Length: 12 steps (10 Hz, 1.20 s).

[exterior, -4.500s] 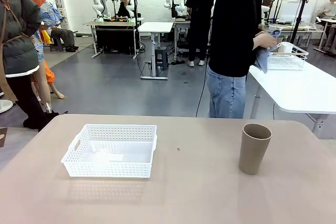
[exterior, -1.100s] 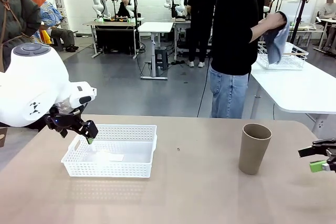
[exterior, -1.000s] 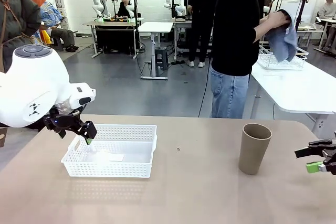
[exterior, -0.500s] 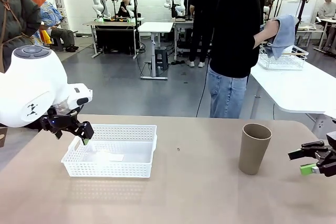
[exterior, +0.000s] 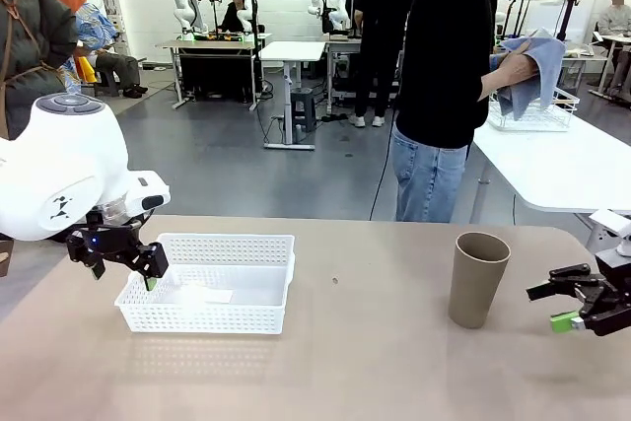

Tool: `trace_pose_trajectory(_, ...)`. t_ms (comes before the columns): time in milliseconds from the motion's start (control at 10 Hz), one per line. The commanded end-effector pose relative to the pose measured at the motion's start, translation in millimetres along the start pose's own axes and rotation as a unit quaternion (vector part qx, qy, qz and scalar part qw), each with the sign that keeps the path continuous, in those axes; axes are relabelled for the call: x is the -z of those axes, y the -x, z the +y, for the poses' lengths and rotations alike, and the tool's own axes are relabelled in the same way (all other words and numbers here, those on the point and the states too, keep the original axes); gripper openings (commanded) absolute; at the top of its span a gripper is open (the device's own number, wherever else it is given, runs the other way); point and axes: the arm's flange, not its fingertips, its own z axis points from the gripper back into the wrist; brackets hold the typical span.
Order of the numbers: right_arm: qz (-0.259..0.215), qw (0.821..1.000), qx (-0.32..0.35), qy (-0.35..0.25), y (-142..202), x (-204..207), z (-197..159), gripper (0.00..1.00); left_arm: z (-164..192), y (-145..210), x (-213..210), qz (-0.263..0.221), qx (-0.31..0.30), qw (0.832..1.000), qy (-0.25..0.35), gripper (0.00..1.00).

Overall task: Clean and organize the cups into the basket.
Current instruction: Pick up the Organizing basket and move it to the center of the table, then pick up the Reusable plastic cup from the right side of the table and place it inside the Organizing basket.

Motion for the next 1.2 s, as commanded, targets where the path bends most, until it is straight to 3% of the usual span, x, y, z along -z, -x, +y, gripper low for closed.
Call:
trace_pose_trajectory(0, 0.017, 0.997, -0.04, 0.061, -1.2, 17.5, -15.4, 1.0, 2.2, 10.6, 1.2, 0.01, -0.003, 1.0, 0.0, 1.0)
trace_pose_trajectory(300, 0.028, 0.992, -0.044, 0.112, -3.4, 22.5, -30.2, 1.0, 4.4, 22.7, -10.7, 0.001, -0.015, 1.0, 0.01, 1.0)
trace_pose_trajectory(400, 0.023, 0.992, -0.04, 0.118, -4.3, 22.9, -31.5, 1.0, 2.6, 2.1, -1.1, 0.009, -0.003, 1.0, 0.001, 1.0)
trace_pose_trajectory(500, 0.03, 0.995, -0.036, 0.093, -7.6, 10.3, -25.9, 1.0, 2.6, 2.1, -1.1, 0.009, -0.003, 1.0, 0.001, 1.0)
trace_pose_trajectory(1100, 0.03, 0.995, -0.036, 0.093, -7.6, 10.3, -25.9, 1.0, 2.6, 2.1, -1.1, 0.009, -0.003, 1.0, 0.001, 1.0)
